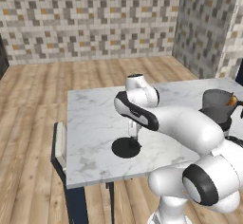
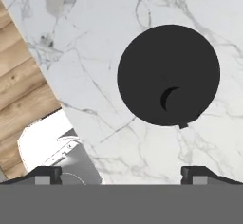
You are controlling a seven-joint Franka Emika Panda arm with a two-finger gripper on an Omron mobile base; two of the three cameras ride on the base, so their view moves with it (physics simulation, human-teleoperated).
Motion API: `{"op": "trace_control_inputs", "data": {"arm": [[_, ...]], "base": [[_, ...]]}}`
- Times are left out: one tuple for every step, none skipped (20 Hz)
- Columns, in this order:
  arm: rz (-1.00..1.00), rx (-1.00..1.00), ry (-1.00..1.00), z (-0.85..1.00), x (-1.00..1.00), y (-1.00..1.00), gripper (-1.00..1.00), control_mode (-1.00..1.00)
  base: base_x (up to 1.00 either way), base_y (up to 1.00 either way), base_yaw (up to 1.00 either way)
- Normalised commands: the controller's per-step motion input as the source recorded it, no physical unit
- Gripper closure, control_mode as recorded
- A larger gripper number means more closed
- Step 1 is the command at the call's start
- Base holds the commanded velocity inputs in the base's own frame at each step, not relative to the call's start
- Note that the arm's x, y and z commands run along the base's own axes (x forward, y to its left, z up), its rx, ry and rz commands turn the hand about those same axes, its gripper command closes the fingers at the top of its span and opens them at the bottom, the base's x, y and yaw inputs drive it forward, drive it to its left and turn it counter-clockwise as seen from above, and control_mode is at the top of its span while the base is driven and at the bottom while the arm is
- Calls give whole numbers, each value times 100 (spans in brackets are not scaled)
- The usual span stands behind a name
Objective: Open the blender lid, put the banana in the blender, close the lid, and start the blender.
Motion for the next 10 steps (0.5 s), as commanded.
{"op": "trace_control_inputs", "data": {"arm": [[0,0,7,-35,26,-9,-100,-100],[0,0,7,-36,26,-10,-100,-100],[0,0,7,-35,28,-9,-100,-100],[0,0,6,-35,28,-9,-100,-100],[0,0,4,-35,26,-9,-100,-100],[0,0,2,-36,25,-9,-100,-100],[0,0,1,-37,23,-8,-100,-100],[0,0,0,-36,20,-10,-100,-100],[0,0,0,-38,18,-8,-100,-100],[0,0,0,-36,12,-7,-100,-100]], "base": [[0,0,0],[0,0,0],[0,0,0],[0,0,0],[0,0,0],[0,0,0],[0,0,0],[0,0,0],[0,0,0],[0,0,0]]}}
